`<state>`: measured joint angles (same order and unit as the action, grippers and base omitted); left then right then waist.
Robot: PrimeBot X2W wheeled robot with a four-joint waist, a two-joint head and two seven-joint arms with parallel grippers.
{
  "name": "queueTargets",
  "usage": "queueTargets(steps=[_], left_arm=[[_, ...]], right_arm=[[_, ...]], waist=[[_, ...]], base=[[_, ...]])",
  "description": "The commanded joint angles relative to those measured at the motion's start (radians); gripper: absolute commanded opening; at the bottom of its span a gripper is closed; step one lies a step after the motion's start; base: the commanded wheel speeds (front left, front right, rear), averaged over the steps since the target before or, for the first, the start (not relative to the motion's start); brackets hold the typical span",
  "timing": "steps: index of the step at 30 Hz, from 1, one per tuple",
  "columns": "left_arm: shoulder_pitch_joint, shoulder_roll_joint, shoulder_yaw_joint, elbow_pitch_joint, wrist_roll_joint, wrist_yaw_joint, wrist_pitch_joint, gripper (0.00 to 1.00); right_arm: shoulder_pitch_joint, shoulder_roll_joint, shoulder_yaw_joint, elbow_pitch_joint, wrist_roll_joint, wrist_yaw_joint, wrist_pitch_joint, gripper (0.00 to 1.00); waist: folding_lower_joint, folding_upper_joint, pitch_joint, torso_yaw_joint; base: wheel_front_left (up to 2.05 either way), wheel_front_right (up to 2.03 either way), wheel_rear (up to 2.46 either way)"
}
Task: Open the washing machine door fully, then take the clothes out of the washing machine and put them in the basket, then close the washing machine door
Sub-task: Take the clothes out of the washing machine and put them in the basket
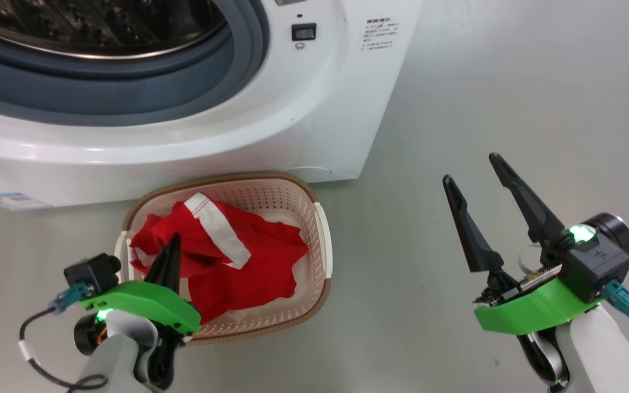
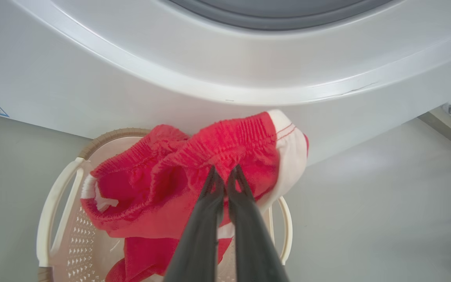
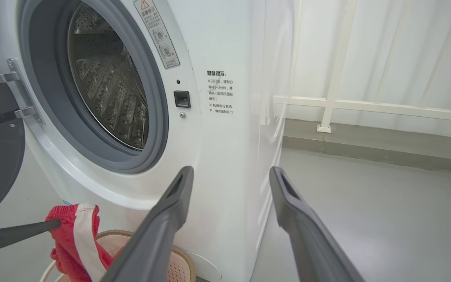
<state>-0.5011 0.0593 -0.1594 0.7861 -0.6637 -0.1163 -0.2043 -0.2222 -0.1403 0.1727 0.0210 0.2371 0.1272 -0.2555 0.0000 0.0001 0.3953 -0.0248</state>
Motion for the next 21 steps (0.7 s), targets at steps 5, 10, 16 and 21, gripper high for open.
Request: queueTargets(steps=[5, 10, 16, 21], left_arm=[[-0.084, 0.015, 0.016, 0.129, -0.036, -0.012, -0.017, 0.0], [-0.155, 0.017, -0.003, 0.273, -0.052, -0.014, 0.018, 0.0], [-0.221, 0.034, -0.011, 0.415, -0.05, 0.005, 0.061, 0.0], [-0.235, 0.048, -0.016, 0.47, -0.05, 0.029, 0.1, 0.93]], right_arm=[[-0.045, 0.005, 0.029, -0.02, -0.006, 0.003, -0.006, 1.0], [-0.063, 0.017, 0.041, -0.015, -0.003, 0.003, -0.006, 1.0], [-0.084, 0.029, 0.051, -0.01, 0.003, 0.003, -0.006, 1.0], [-0.091, 0.041, 0.056, -0.008, 0.006, 0.003, -0.006, 1.0]], waist=[[0.0, -0.0001, 0.057, -0.018], [0.0, -0.0001, 0.096, -0.04], [0.0, -0.0001, 0.128, -0.075], [0.0, -0.0001, 0.141, -0.104]], base=[[0.0, 0.0, 0.0], [0.0, 0.0, 0.0], [0.0, 0.0, 0.0], [0.0, 0.0, 0.0]])
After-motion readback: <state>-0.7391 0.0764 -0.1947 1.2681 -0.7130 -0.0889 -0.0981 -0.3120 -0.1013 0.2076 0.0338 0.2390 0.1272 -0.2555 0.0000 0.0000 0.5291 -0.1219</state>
